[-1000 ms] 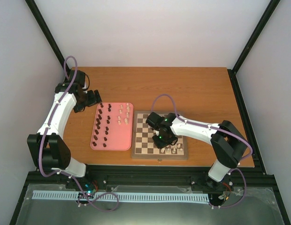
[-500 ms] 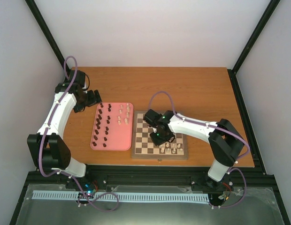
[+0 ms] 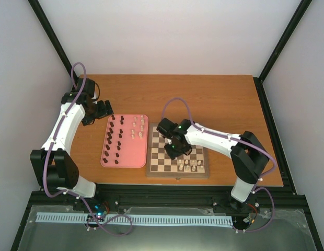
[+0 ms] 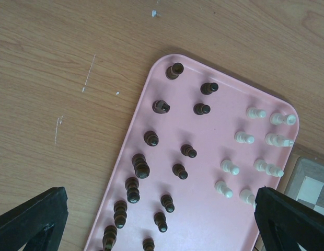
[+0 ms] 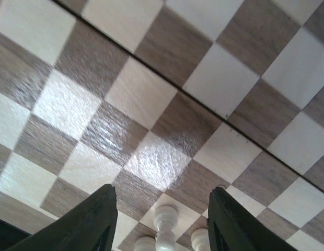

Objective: Set up the chess pieces on the board
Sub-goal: Pick up the chess piece from the storage box.

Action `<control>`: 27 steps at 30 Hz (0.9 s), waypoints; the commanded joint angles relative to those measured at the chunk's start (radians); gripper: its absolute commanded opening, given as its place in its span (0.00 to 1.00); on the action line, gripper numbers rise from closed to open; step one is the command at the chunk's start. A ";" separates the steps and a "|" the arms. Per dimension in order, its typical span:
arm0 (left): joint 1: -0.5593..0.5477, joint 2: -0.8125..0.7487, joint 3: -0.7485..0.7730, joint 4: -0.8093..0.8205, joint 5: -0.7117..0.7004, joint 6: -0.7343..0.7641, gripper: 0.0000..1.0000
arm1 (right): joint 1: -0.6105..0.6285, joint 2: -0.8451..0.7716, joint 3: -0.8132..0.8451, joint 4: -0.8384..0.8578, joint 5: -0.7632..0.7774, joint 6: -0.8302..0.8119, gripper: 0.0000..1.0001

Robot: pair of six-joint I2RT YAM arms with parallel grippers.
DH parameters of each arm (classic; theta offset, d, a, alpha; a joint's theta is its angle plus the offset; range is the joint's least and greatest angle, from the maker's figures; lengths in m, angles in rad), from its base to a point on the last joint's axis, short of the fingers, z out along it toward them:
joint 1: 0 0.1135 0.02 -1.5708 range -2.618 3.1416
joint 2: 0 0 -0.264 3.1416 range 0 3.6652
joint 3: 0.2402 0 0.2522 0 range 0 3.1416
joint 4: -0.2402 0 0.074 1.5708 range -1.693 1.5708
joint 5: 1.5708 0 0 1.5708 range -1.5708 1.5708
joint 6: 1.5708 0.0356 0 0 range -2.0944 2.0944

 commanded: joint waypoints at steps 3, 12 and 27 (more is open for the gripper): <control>-0.003 -0.007 0.034 0.008 -0.002 -0.003 1.00 | -0.003 0.051 0.169 0.001 0.044 -0.047 0.51; -0.003 -0.017 0.042 -0.001 0.005 -0.006 1.00 | -0.003 0.314 0.506 0.010 -0.008 -0.108 0.51; -0.003 -0.017 0.039 -0.005 0.008 -0.005 1.00 | 0.003 0.558 0.845 -0.026 -0.135 -0.142 0.51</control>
